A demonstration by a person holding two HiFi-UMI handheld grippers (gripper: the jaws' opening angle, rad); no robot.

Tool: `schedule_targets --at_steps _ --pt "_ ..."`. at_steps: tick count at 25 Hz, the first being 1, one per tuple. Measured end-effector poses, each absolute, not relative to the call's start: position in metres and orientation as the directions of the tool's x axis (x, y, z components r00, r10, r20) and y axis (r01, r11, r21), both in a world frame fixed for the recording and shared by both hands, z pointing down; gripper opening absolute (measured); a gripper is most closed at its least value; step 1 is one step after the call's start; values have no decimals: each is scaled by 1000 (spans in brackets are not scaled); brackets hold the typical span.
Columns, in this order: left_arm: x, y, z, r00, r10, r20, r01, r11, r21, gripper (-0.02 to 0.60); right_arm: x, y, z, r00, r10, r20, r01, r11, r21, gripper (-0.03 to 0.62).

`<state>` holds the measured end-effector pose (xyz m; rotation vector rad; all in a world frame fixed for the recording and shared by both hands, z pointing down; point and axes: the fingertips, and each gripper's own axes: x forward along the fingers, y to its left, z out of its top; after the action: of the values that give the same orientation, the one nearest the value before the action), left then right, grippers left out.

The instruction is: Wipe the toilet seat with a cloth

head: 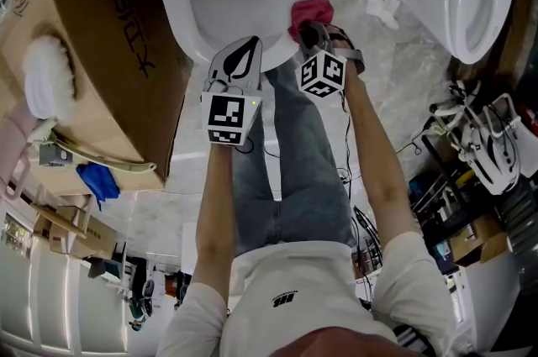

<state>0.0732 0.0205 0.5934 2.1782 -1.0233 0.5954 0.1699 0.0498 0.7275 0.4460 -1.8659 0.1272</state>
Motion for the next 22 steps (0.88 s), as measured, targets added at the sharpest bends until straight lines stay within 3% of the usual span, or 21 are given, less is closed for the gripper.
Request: schedule_targets --at_steps 22 --pt "42 77 607 589 -465 661 -800 -455 392 9 134 122 729 -259 -184 948 -366 927 80 11"
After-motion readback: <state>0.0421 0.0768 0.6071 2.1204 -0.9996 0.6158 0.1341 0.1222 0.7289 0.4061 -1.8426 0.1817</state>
